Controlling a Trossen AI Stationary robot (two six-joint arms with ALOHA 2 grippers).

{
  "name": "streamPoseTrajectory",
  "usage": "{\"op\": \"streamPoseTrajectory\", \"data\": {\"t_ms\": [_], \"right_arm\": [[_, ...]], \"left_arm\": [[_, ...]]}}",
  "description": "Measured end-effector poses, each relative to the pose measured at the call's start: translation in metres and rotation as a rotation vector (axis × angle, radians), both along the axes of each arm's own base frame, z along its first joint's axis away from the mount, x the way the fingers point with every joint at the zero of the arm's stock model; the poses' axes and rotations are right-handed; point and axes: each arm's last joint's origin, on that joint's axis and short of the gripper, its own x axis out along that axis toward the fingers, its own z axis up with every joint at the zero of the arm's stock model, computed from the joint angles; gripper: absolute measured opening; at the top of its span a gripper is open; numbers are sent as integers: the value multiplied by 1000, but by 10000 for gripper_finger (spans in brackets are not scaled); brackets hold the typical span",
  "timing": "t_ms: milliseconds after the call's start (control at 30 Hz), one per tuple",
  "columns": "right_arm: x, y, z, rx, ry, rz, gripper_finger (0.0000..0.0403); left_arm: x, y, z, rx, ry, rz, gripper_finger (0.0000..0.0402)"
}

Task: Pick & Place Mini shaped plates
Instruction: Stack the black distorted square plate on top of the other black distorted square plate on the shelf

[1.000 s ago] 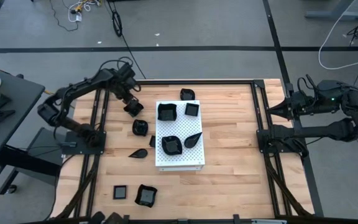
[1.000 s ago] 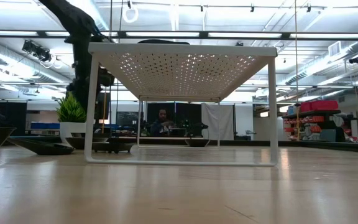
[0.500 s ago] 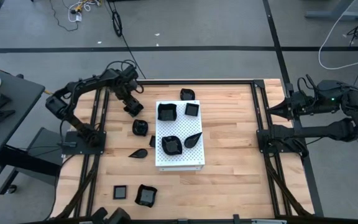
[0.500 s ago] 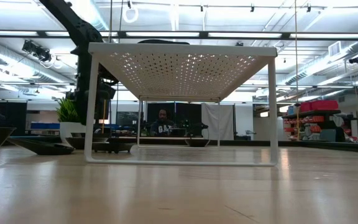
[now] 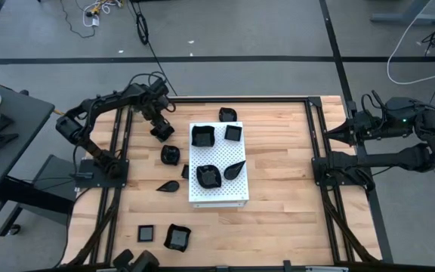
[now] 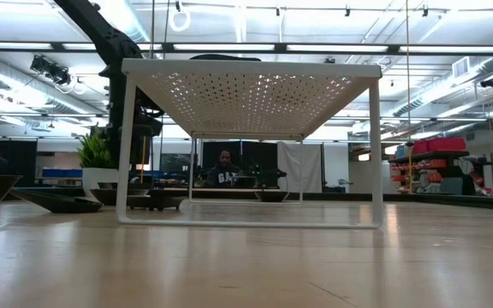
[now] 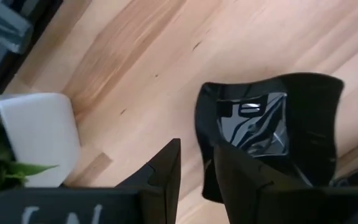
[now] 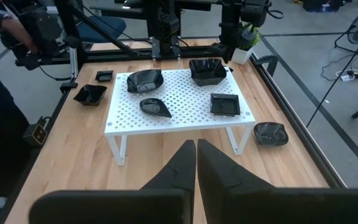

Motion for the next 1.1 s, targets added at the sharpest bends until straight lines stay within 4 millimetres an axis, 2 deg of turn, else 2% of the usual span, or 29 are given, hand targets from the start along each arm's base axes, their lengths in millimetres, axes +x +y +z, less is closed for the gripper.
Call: {"op": "streamPoseTrajectory", "data": {"t_ms": [267, 633, 767, 1100], "right_arm": [[0, 0, 0, 0, 0, 0, 22], [0, 0, 0, 0, 0, 0, 22], [0, 0, 0, 0, 0, 0, 22], [0, 0, 0, 0, 0, 0, 22]], "left_arm": [[0, 0, 0, -3, -6, 36, 103], [-2, -3, 0, -34, -49, 471, 103], [-2, -3, 0, -39, -64, 549, 103], [6, -11, -1, -70, -75, 525, 103]]}}
